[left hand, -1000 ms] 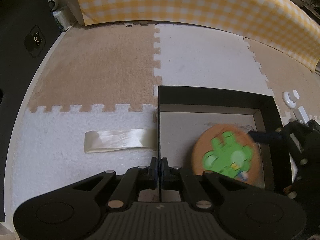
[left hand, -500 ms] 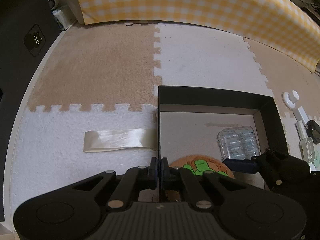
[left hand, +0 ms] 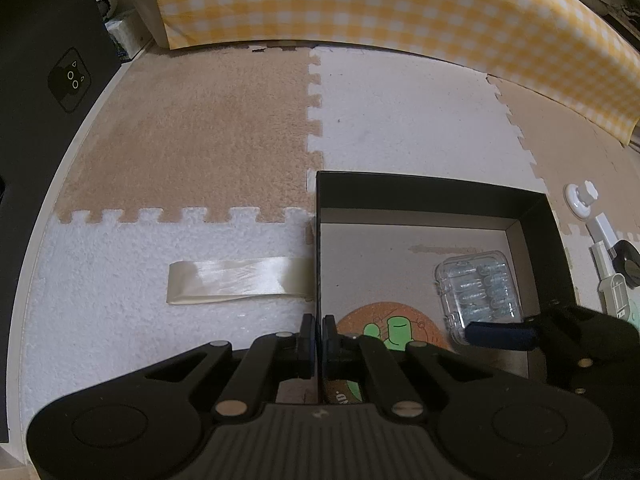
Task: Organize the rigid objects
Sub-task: 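Carry the coaster into the black box and open the right tool, then move the right tool back to the items and grasp the white tape measure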
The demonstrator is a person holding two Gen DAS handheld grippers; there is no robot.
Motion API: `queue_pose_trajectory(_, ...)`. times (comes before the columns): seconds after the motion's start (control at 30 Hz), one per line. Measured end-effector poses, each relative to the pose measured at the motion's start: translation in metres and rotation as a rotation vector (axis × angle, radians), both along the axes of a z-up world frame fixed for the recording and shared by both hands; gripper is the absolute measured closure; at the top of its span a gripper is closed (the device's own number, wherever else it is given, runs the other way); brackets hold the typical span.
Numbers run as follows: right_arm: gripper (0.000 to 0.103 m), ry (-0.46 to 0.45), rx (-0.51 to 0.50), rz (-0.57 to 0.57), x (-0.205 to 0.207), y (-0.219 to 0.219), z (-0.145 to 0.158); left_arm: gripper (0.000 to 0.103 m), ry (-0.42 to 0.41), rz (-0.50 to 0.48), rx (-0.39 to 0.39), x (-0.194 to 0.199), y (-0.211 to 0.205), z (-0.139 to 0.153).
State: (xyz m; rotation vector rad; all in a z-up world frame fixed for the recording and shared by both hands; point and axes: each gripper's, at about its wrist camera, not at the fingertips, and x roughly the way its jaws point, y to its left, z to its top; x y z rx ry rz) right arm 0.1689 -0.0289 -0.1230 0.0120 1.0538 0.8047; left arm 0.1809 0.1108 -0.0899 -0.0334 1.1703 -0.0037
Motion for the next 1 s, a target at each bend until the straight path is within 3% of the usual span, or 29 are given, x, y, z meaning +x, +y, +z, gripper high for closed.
queue_pose_trajectory(0.27, 0.002, -0.069, -0.035, 0.01, -0.01, -0.014, 0.029, 0.1, 0.0, 0.001, -0.001, 0.0, 0.0, 0.0)
queue_pose_trajectory(0.47, 0.001, -0.16, -0.039, -0.033, -0.016, -0.049, 0.06, 0.1, 0.0, 0.0, 0.003, 0.0, 0.001, -0.001)
queue_pose_trajectory(0.77, 0.001, -0.295, -0.067, -0.223, -0.019, -0.13, 0.096, 0.1, -0.001, -0.001, 0.011, -0.001, -0.001, 0.0)
queue_pose_trajectory(1.0, 0.001, -0.309, -0.084, -0.404, -0.019, -0.183, 0.1, 0.1, -0.002, -0.002, 0.015, -0.001, -0.002, 0.0)
